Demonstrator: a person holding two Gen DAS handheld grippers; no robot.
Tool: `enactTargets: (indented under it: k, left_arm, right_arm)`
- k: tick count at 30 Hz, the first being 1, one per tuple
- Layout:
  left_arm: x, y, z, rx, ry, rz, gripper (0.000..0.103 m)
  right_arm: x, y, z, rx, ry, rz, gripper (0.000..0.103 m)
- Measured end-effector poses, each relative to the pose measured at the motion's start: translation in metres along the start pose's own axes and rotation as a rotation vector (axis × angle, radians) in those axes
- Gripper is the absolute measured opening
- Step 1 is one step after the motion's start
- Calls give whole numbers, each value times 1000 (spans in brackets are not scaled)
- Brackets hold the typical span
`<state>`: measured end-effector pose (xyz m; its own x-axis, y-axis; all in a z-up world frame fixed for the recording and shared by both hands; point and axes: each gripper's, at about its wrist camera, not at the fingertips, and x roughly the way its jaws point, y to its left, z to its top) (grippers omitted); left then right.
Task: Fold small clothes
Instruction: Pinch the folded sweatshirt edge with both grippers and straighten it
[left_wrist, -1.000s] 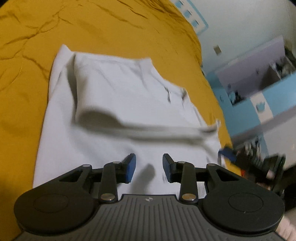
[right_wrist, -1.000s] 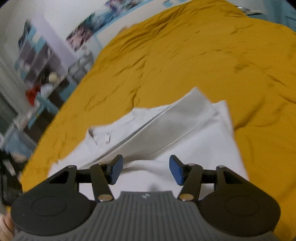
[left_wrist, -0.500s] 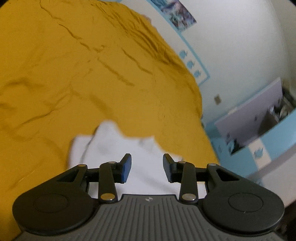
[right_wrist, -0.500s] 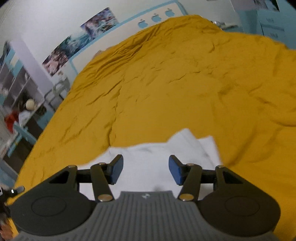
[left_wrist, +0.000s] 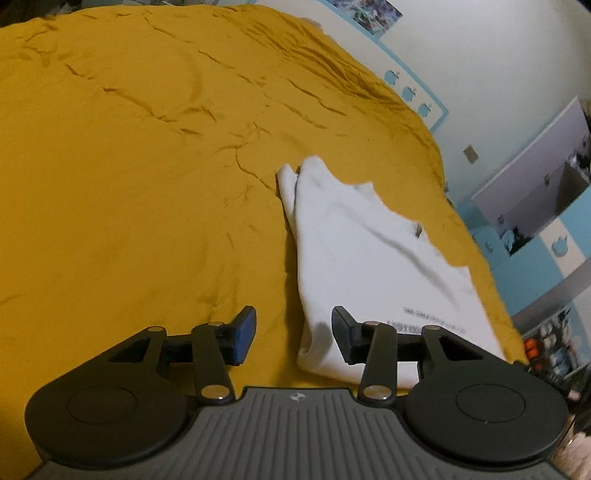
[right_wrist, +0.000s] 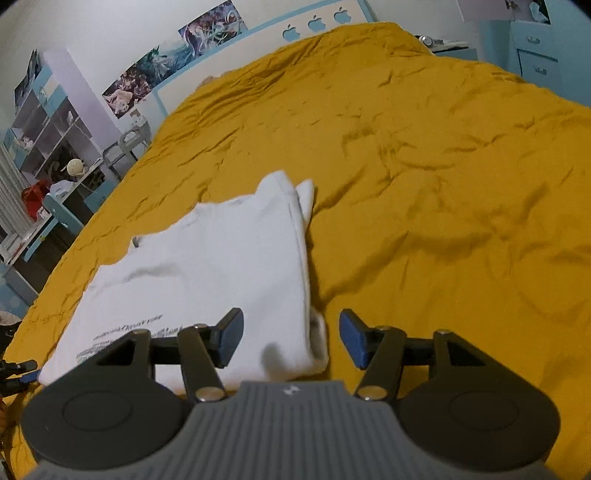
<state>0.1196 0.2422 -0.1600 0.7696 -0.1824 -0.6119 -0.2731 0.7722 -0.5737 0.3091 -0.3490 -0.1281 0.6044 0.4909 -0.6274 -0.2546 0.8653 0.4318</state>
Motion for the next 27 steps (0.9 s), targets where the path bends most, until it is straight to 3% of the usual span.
enactTargets:
  k: [4, 8, 11, 12, 14, 16, 17, 20, 22, 27]
  left_arm:
    - [12, -5, -1, -21, 20, -35, 52]
    - [19, -18, -3, 23, 19, -82, 51]
    - [23, -29, -4, 80, -5, -104, 19]
    - [25, -32, -5, 86, -1, -102, 3]
    - [29, -37, -7, 102, 10, -92, 3]
    - [29, -42, -10, 126, 2, -110, 2]
    - [27, -45, -10, 136, -11, -122, 2]
    - [4, -46, -6, 114, -76, -164, 2]
    - [-12, -36, 0, 92, -101, -150, 2]
    - [13, 4, -8, 0, 91, -45, 2]
  right_arm:
    - [14, 8, -8, 11, 18, 3, 55]
    - [23, 17, -5, 12, 8, -25, 61]
    - [22, 20, -1, 16, -14, -31, 62]
    - [23, 20, 0, 19, -17, -32, 64]
    - [26, 20, 3, 29, -16, -21, 62]
    - [31, 20, 3, 20, 6, -18, 25]
    - [35, 20, 4, 11, 25, -30, 1]
    - [23, 18, 7, 18, -18, -36, 0]
    - [9, 8, 11, 42, -60, -35, 0]
    - [25, -22, 1, 98, 45, -37, 0]
